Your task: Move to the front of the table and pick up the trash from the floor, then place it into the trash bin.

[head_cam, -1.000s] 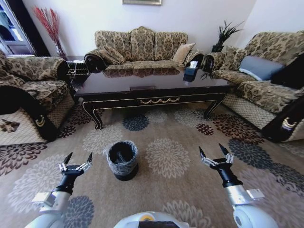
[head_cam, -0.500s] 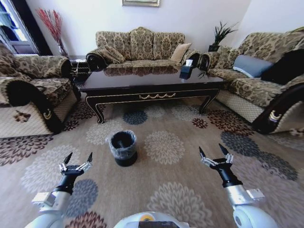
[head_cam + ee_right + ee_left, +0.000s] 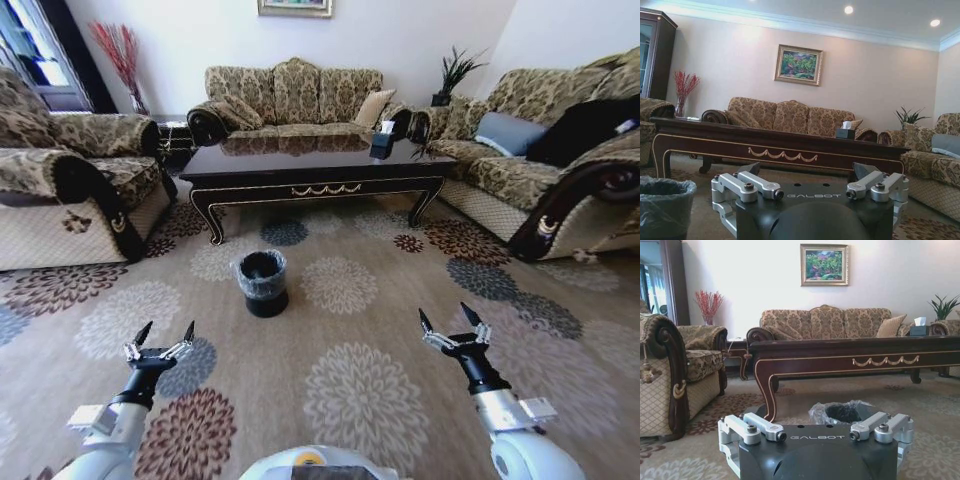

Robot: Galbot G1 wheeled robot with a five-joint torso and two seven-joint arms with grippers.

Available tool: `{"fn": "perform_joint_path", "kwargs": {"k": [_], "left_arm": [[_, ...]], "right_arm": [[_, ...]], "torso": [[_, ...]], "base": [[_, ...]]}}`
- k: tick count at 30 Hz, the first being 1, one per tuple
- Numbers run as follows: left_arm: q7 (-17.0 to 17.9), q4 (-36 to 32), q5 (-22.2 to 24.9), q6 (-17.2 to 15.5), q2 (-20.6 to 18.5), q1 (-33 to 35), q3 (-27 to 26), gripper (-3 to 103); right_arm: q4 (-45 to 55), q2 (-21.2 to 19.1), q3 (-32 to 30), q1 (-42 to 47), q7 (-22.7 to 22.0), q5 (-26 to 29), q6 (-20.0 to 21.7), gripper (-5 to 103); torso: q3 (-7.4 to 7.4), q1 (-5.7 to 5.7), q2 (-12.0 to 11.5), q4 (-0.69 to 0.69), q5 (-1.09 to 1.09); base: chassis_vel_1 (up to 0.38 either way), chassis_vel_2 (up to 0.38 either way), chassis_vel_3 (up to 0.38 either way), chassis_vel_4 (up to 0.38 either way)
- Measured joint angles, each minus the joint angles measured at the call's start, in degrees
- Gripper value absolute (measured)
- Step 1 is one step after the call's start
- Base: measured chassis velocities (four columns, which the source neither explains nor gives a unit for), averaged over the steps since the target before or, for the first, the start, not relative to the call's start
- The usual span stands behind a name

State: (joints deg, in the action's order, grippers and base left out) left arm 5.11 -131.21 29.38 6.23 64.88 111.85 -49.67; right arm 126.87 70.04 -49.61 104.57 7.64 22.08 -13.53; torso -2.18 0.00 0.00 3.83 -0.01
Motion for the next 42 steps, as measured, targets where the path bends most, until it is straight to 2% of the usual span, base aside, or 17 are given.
{"fn": "perform_joint_path", "kwargs": {"k": [42], "left_arm": [[0.00,0.00,0.00,0.00,0.00,0.00,0.01,100]], "right_arm": [[0.00,0.00,0.00,0.01,-0.01,0.00,-0.01,100]], "torso": [[0.01,0.00,0.01,-0.01,0.01]], "base": [[0.247,-0.248,-0.239,0.252]]}}
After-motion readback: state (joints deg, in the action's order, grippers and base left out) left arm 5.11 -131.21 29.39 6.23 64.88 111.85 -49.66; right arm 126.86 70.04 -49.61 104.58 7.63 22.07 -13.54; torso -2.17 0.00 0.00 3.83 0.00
